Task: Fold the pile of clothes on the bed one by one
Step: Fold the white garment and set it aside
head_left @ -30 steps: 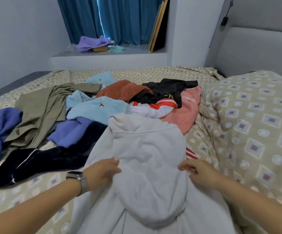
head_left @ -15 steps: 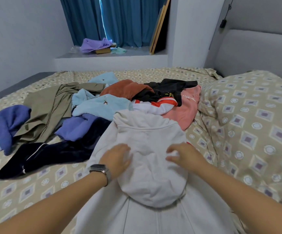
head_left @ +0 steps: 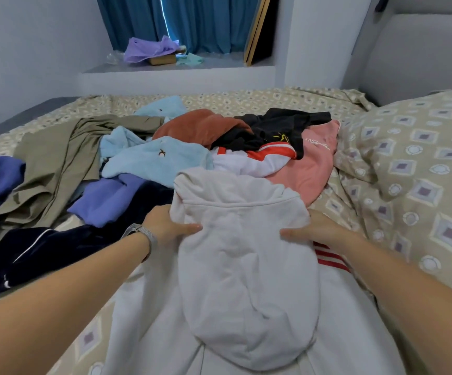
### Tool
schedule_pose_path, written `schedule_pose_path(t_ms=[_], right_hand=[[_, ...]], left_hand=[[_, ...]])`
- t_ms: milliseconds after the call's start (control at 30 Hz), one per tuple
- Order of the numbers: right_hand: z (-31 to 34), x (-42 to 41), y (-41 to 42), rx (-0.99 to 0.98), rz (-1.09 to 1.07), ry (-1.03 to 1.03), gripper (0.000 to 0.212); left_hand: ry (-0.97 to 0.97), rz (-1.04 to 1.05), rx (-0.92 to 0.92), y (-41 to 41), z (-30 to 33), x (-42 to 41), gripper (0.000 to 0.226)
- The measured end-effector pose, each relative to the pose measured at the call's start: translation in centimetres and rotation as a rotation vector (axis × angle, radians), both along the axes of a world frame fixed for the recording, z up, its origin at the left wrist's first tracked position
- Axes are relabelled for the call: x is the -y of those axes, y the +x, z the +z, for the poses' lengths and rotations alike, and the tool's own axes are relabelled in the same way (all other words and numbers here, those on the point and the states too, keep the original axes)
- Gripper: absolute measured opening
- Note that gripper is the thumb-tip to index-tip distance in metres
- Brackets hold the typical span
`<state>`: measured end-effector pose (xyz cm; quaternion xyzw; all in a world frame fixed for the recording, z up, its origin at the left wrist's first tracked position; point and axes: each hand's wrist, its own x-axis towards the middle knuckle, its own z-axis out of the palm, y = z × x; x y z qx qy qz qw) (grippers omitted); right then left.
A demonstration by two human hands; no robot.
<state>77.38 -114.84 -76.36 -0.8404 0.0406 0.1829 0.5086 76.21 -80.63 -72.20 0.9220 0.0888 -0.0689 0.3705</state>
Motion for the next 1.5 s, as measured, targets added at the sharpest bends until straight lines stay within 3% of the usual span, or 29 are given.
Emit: schedule_pose_path(t_ms=[33, 167, 233, 300, 333, 433, 533, 633, 733, 767, 833, 867, 900, 967, 1067, 1100, 1200, 1267, 1367, 1433, 1500], right_hand=[[0.1, 0.2, 0.0, -0.054, 0.028, 0.059, 0.07], [2.4, 0.9, 2.0, -0.198, 0.158, 0.088, 0.077], [4.2, 0.8, 3.5, -0.093, 0.097, 0.041, 0.07], [6.4, 0.7, 4.9, 0.118, -0.057, 0.037, 0.049], [7.5, 0.6, 5.5, 0.232, -0.153, 0.086, 0.04], [10.2, 0.1, 7.1, 0.408, -0.298, 0.277, 0.043], [9.8, 0.0, 6.1, 0.453, -0.253, 0.256, 0.043], [9.7, 0.6, 2.6, 0.503, -0.237, 0.183, 0.043], [10.5, 0.7, -2.5, 0.652, -0.201, 0.112, 0.051], [10.8, 0.7, -4.6, 0.671, -0.178, 0.097, 0.054], [10.4, 0.6, -9.3, 0.66, -0.122, 0.099, 0.056], [9.7, 0.7, -11.5, 0.641, -0.094, 0.095, 0.051], [8.6, 0.9, -13.5, 0.623, -0.067, 0.068, 0.046], [5.7, 1.3, -17.2, 0.623, -0.009, -0.038, 0.027], [-0.2, 2.1, -21.8, 0.657, 0.124, -0.195, 0.03], [-1.7, 2.4, -23.1, 0.66, 0.143, -0.232, 0.031], [-3.3, 2.3, -25.8, 0.698, 0.17, -0.282, 0.013], [-2.8, 2.3, -27.0, 0.747, 0.215, -0.355, 0.027], [-2.8, 3.3, -28.4, 0.65, 0.333, -0.487, 0.055], [-2.4, 3.9, -29.2, 0.593, 0.283, -0.474, 0.067], [-1.0, 3.3, -29.7, 0.561, 0.022, -0.388, 0.057]], left_hand=[[-0.016, -0.027, -0.029, 0.1, 0.3, 0.2, 0.04], [0.035, -0.092, -0.065, 2.6, 2.8, 0.0, 0.039], [0.106, -0.08, 0.0, 4.4, 4.8, 0.0, 0.045], [0.199, -0.047, 0.123, 6.1, 6.6, 0.3, 0.054], [0.177, -0.014, 0.214, 6.9, 7.4, 0.6, 0.05], [-0.134, 0.071, 0.387, 8.1, 9.5, 1.8, 0.043], [-0.254, 0.026, 0.362, 6.8, 9.6, 2.0, 0.044], [-0.231, -0.027, 0.285, 4.0, 8.4, 0.6, 0.026], [-0.197, -0.15, 0.328, 0.2, 7.3, -1.4, 0.017], [-0.155, -0.216, 0.358, -1.2, 6.6, -2.1, 0.021], [-0.087, -0.26, 0.407, -3.8, 3.7, -3.8, 0.064], [-0.026, -0.233, 0.345, -4.9, 1.2, -5.7, 0.083], [0.033, -0.229, 0.27, -5.5, -1.3, -7.0, 0.086], [0.112, -0.379, 0.131, -7.5, -5.7, -8.5, 0.049], [0.122, -0.593, 0.068, -14.1, -5.9, -5.3, 0.009], [0.006, -0.6, 0.138, -16.4, -6.0, -4.7, 0.015], [-0.07, -0.498, 0.314, -20.5, -7.8, -5.9, 0.037], [0.002, -0.542, 0.354, -21.3, -7.1, -6.5, 0.037], [0.2, -0.535, 0.437, -21.8, -6.4, -7.9, 0.032], [0.277, -0.33, 0.429, -22.6, -5.8, -8.5, 0.036], [0.228, -0.029, 0.357, -23.6, -4.0, -7.6, 0.036]])
